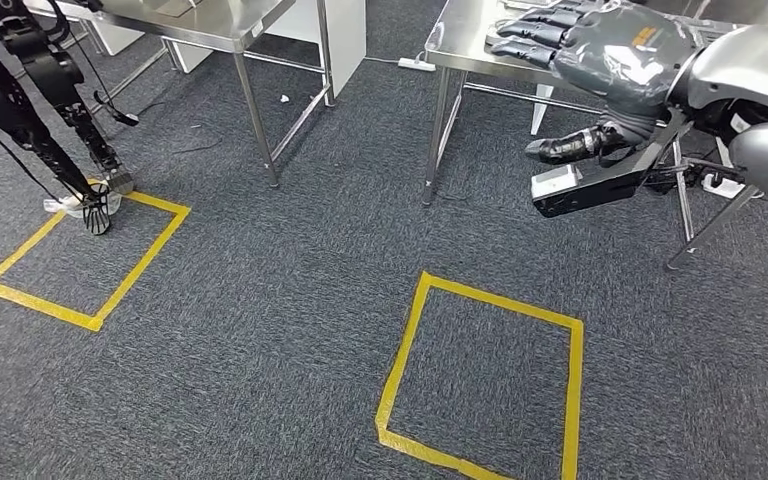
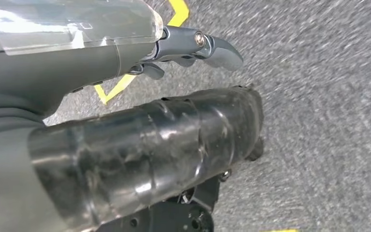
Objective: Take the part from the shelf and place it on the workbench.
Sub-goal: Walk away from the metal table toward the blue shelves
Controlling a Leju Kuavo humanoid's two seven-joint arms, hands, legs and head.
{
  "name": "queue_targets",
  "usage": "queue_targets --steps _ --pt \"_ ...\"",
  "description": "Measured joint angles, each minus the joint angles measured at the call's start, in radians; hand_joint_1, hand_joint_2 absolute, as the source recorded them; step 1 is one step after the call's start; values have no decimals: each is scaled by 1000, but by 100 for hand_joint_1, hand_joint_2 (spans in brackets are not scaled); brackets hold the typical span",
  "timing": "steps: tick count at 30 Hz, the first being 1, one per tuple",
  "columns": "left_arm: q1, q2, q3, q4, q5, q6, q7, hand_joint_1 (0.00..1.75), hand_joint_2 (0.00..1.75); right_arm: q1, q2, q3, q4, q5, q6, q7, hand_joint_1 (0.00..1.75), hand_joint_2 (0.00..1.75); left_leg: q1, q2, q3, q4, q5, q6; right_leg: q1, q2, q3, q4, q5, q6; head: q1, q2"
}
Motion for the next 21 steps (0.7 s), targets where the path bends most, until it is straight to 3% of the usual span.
queue_targets --steps 2,3,4,6,7,8,10,12,14,15,17,19,20,21 --pt "1 0 0 0 0 0 -2 0 0 1 0 0 -3 0 -1 0 0 0 1 40 -42 70 -41 -17 -2 -39 0 -9 9 -20 -2 0" --pt "2 0 0 0 0 0 -3 0 0 1 0 0 -4 0 -1 0 0 0 3 67 -76 135 -76 -25 -4 -59 0 -13 12 -28 -2 0" --pt "1 0 0 0 0 0 -3 0 0 1 0 0 -5 0 -1 0 0 0 5 93 -112 211 -114 -30 -3 -73 -1 -14 13 -31 -3 0" --pt "1 0 0 0 0 -1 -3 0 0 4 0 1 -6 0 0 0 0 0 11 102 -145 286 -137 -37 -4 -98 -2 -13 12 -31 -3 0" --pt "1 0 0 0 1 -1 -3 0 0 5 0 1 -6 0 0 0 0 0 13 105 -132 268 -121 -38 -4 -111 -2 -13 12 -29 -3 0" --pt "2 0 0 0 2 -1 -3 0 0 6 0 1 -6 0 0 0 0 0 14 113 -100 213 -93 -38 -4 -124 -1 -12 11 -27 -3 0" --pt "1 1 0 0 3 0 -3 0 0 7 0 0 -6 0 -1 0 0 0 11 165 -17 71 -43 -31 -1 -147 3 -9 6 -19 -3 0" --pt "-1 1 1 0 3 1 -1 0 0 6 1 -2 -7 1 -3 2 0 0 6 196 18 2 -26 -22 5 -170 7 -7 2 -6 -1 0" --pt "-1 1 1 0 3 4 3 0 0 11 6 -2 -7 3 -8 4 0 0 4 170 14 -3 -23 -11 6 -192 13 -9 0 8 0 0" --pt "-1 1 2 0 3 5 5 0 0 14 8 -2 -7 4 -11 5 0 0 6 156 16 -9 -19 -6 3 -188 15 -6 -6 15 0 0" --pt "-3 0 2 0 2 7 8 0 0 21 8 -2 -7 7 -20 6 0 0 10 129 23 -19 -9 6 -3 -133 -6 49 -46 24 0 0" --pt "-3 -1 2 0 0 7 9 0 0 33 3 0 -7 10 -29 7 0 0 10 103 21 -21 -5 12 -5 -69 -70 179 -111 27 1 0" --pt "-3 -1 2 0 -1 7 9 0 0 44 1 1 -7 11 -33 7 0 0 9 88 21 -20 -4 13 -5 -57 -104 240 -130 27 1 0" --pt "-3 -1 2 0 -2 8 10 0 0 56 0 2 -7 14 -37 7 0 0 7 72 20 -19 -4 13 -4 -51 -126 274 -131 26 1 0"
